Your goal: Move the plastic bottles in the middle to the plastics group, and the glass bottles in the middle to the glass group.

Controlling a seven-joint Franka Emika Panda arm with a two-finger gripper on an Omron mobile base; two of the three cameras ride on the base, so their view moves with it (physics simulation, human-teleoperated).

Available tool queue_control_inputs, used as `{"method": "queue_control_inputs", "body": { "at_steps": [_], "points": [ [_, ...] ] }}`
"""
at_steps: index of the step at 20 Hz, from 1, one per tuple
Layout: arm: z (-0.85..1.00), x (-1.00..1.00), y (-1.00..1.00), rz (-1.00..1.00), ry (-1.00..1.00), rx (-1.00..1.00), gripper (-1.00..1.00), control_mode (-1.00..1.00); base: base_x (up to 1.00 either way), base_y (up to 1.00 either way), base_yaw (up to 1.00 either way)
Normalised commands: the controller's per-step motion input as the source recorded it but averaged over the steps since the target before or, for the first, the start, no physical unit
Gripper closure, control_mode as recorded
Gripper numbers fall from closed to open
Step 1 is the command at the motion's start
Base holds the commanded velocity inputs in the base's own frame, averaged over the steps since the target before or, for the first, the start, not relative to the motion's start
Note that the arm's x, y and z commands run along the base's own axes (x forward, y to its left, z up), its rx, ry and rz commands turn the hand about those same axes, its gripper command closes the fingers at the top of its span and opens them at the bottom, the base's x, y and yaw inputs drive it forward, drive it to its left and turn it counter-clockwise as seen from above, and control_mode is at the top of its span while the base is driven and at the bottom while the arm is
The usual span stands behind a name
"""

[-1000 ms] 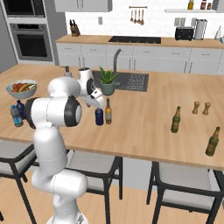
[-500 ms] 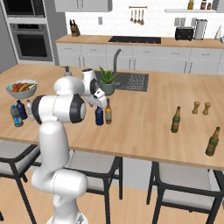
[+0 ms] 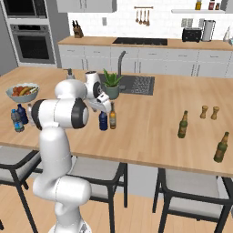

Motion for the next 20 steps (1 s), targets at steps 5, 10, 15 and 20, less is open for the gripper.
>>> {"method": "queue_control_inputs", "body": {
  "at_steps": [5,10,15,20],
  "points": [
    [-0.10,-0.06,0.00,0.00,-0.02,0.00,-1.00,-1.00,0.00,0.00,0.00],
    [-0.11,0.00,0.00,0.00,-0.02,0.00,-1.00,-1.00,0.00,0.00,0.00],
    [0.00,0.00,0.00,0.00,-0.01,-0.03,-1.00,-1.00,0.00,0.00,0.00],
    [0.00,0.00,0.00,0.00,-0.03,-0.08,-1.00,-1.00,0.00,0.00,0.00]
  ]
}}
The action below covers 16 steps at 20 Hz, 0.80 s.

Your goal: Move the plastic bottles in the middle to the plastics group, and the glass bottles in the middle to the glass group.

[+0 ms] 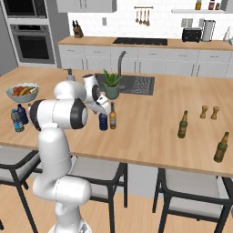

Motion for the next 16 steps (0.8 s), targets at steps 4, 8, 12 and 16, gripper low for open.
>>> {"method": "queue_control_inputs", "body": {
  "at_steps": [4,8,12,16],
  "points": [
    [-0.03,0.00,0.00,0.00,-0.04,-0.05,-1.00,-1.00,0.00,0.00,0.00],
    [-0.14,0.00,-0.01,0.00,-0.01,-0.01,-1.00,-1.00,0.00,0.00,0.00],
    [-0.06,0.00,-0.02,0.00,-0.02,-0.01,-1.00,-1.00,0.00,0.00,0.00],
    [-0.02,0.01,0.00,0.00,-0.05,-0.02,-1.00,-1.00,0.00,0.00,0.00]
  ]
}}
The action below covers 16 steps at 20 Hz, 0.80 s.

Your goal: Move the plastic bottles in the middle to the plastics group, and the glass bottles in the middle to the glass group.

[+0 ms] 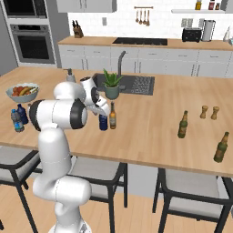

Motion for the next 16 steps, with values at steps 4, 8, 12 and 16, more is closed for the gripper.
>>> {"method": "queue_control_inputs", "body": {
  "at_steps": [4,8,12,16],
  "points": [
    [0.00,0.00,-0.03,0.00,-0.05,0.00,-1.00,-1.00,0.00,0.00,0.00],
    [-0.01,0.01,-0.07,0.00,-0.03,0.00,-1.00,-1.00,0.00,0.00,0.00],
    [-0.01,0.01,-0.17,0.00,-0.01,0.00,-1.00,-1.00,0.00,0.00,0.00],
    [0.00,0.11,-0.03,0.00,0.00,0.00,-1.00,-1.00,0.00,0.00,0.00]
  ]
}}
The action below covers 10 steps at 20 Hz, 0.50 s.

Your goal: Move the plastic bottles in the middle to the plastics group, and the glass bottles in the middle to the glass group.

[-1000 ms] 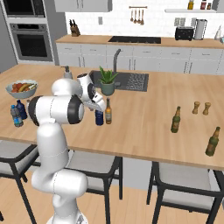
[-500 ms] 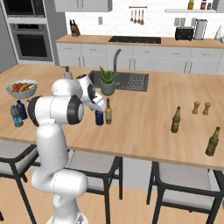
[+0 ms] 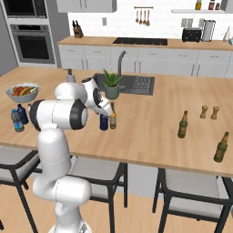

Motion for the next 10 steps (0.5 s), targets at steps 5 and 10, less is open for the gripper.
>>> {"method": "queue_control_inputs", "body": {
  "at_steps": [5,10],
  "points": [
    [0.00,0.04,0.05,0.02,-0.04,0.00,-1.00,-1.00,0.00,0.00,0.00],
    [-0.04,0.00,0.05,0.04,-0.16,0.00,-1.00,-1.00,0.00,0.00,0.00]
  ]
}}
